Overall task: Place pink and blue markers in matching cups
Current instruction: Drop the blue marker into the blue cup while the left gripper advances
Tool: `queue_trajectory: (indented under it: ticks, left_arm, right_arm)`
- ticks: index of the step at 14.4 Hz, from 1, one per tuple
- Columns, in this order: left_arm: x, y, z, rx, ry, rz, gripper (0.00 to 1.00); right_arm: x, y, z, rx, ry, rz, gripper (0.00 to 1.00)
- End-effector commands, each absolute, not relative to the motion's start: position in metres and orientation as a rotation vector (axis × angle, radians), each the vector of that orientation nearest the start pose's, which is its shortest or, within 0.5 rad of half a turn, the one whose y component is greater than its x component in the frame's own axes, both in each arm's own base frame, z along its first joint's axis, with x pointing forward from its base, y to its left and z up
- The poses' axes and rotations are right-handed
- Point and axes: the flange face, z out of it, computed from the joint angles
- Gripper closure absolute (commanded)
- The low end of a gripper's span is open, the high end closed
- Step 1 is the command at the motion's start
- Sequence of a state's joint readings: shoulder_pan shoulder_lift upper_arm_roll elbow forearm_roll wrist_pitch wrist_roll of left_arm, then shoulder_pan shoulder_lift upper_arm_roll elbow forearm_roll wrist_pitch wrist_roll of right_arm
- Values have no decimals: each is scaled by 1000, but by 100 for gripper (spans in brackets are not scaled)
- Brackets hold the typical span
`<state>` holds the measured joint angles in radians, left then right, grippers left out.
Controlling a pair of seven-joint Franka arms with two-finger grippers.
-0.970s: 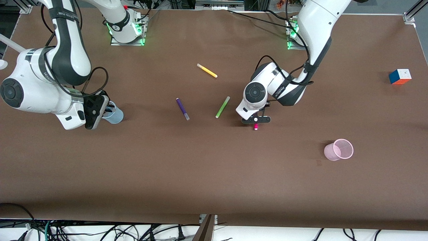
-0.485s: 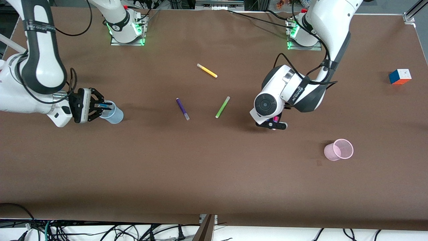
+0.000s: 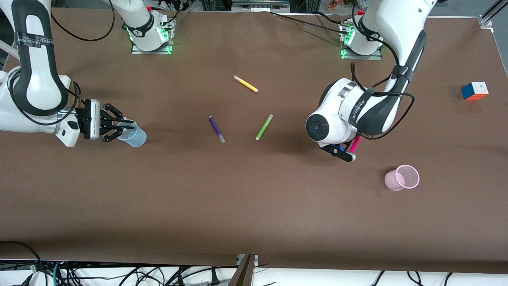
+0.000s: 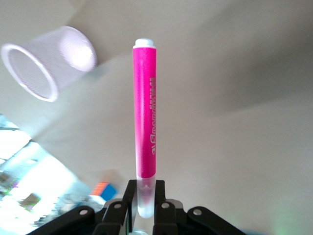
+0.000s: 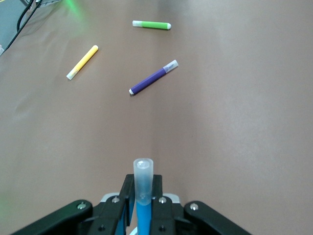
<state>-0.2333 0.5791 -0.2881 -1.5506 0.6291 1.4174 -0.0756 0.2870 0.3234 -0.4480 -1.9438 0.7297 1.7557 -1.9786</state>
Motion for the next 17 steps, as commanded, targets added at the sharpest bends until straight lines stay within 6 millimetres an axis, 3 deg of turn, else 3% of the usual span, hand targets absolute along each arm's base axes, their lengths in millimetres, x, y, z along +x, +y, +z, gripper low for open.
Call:
queue_trajectory:
  ticks: [1, 9, 10, 11, 14, 17]
  left_arm:
    - [598, -200, 313, -2157, 863, 682, 97]
    - [639, -121, 323, -1844, 1084, 830, 96]
    - [645, -111, 327, -1844, 1105, 849, 96]
    - [650, -106, 327, -1840, 1131, 866, 96]
    - [666, -85, 325, -1785, 1202, 873, 97]
    - [675, -55, 313, -1784, 1218, 877, 97]
  right_arm:
    - [561, -32, 304, -1766, -1683, -402, 100]
    - [554, -51, 287, -1704, -1640, -451, 97]
    - [554, -52, 287, -1708, -1636, -451, 25]
    - [554, -56, 287, -1722, -1623, -450, 0]
    - [561, -55, 299, -1786, -1557, -421, 0]
    - [583, -51, 332, -1916, -1458, -345, 0]
